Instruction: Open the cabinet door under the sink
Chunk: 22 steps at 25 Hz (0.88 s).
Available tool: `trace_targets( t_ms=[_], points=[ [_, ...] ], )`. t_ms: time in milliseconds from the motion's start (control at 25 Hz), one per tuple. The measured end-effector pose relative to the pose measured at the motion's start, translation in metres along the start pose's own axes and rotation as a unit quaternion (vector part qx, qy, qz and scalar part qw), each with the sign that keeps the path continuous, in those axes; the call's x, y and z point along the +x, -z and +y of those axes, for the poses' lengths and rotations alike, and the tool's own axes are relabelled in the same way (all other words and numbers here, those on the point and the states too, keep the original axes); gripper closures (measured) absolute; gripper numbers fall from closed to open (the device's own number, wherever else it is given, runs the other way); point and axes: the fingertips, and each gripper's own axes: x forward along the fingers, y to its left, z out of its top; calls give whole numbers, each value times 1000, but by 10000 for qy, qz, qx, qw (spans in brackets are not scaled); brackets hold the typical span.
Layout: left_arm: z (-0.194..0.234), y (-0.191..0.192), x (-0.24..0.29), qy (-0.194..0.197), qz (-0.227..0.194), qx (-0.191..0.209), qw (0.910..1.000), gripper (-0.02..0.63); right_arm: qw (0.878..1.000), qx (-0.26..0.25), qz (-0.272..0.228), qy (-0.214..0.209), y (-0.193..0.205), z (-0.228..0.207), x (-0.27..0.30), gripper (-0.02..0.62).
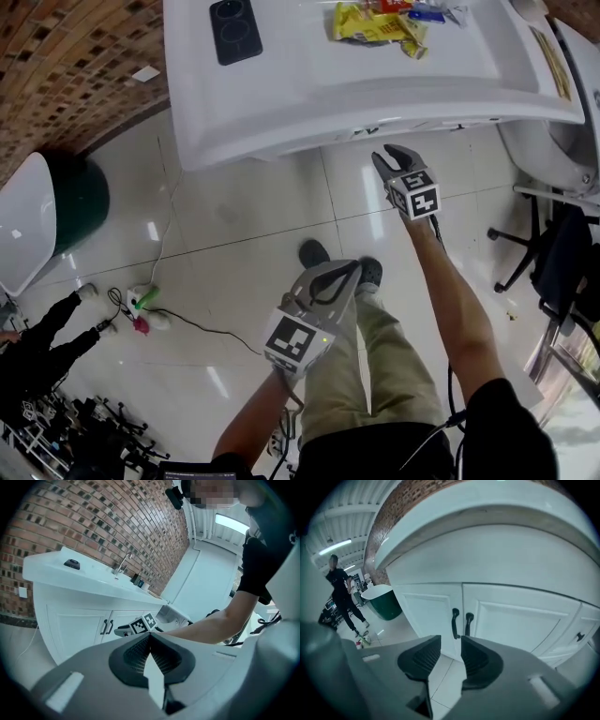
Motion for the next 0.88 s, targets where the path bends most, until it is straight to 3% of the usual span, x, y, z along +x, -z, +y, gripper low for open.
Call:
trace_targets(
  t_ms=[480, 880],
  points=[
    [40, -9, -4, 80, 20, -160, 9998, 589, 9976, 434, 322, 439, 10, -25, 54, 451],
    [60, -8, -16, 82, 78, -221, 9997, 589, 9953, 450, 470, 713, 2, -33, 73, 451]
  ],
)
